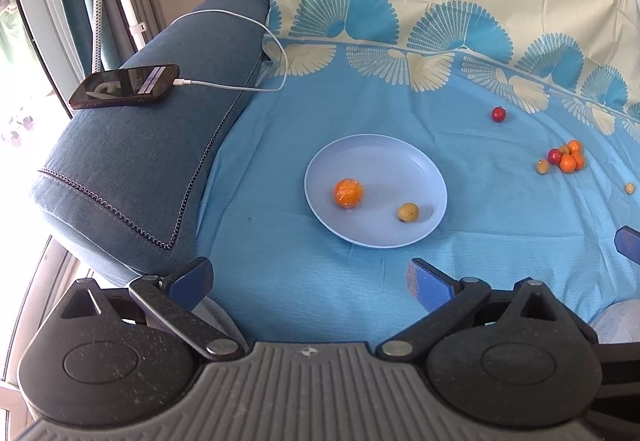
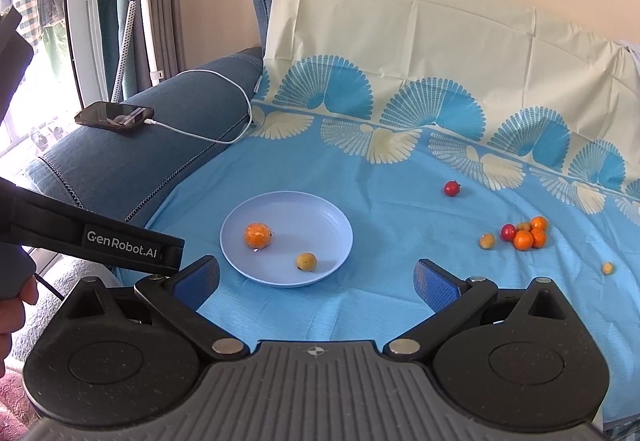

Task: Organize fruits
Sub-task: 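Open both tools to release the fruits onto the plate, then grasp a brown fruit with the left tool while the right tool grasps a mandarin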

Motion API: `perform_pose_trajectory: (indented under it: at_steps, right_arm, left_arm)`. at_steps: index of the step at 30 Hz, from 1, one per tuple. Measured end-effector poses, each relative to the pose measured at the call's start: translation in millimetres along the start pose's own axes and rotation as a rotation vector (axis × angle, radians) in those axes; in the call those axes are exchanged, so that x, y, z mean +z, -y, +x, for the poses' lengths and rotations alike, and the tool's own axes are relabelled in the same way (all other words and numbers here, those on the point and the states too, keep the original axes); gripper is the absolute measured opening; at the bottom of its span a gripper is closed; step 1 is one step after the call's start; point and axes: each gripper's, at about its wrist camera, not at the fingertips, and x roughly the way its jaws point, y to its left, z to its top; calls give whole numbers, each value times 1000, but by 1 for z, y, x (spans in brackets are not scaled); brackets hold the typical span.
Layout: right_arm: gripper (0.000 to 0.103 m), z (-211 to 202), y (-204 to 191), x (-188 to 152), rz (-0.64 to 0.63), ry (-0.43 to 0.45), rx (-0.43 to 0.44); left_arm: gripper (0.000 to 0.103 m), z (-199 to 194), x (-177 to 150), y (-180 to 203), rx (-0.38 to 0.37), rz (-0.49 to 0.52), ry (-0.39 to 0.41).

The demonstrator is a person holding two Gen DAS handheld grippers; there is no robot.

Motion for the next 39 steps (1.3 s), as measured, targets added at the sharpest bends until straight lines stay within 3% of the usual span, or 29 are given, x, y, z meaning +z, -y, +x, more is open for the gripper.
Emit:
perform_pose_trajectory:
  at_steps: [10, 17, 24, 30, 36, 39]
  right_arm:
    - [102, 19, 16, -3, 72, -23, 19]
    - [102, 37, 67, -18, 218, -48, -59]
    - [102, 50, 173, -39, 381, -30, -314]
    - [102, 88, 273, -51, 491, -12, -512]
    - [102, 168, 357, -57, 486, -28, -594]
    - [102, 215, 385, -58, 449, -81, -546]
  left_arm:
    - [103, 16, 8, 9, 40, 35, -57]
    - [103, 40, 32, 53, 25, 91, -117]
    - [103, 92, 64, 141, -82, 174, -203]
    - [103, 153, 92, 243, -156, 280, -175]
    - [103, 227, 112, 332, -231, 371, -193]
    - [103, 258, 120, 363, -252, 399, -198]
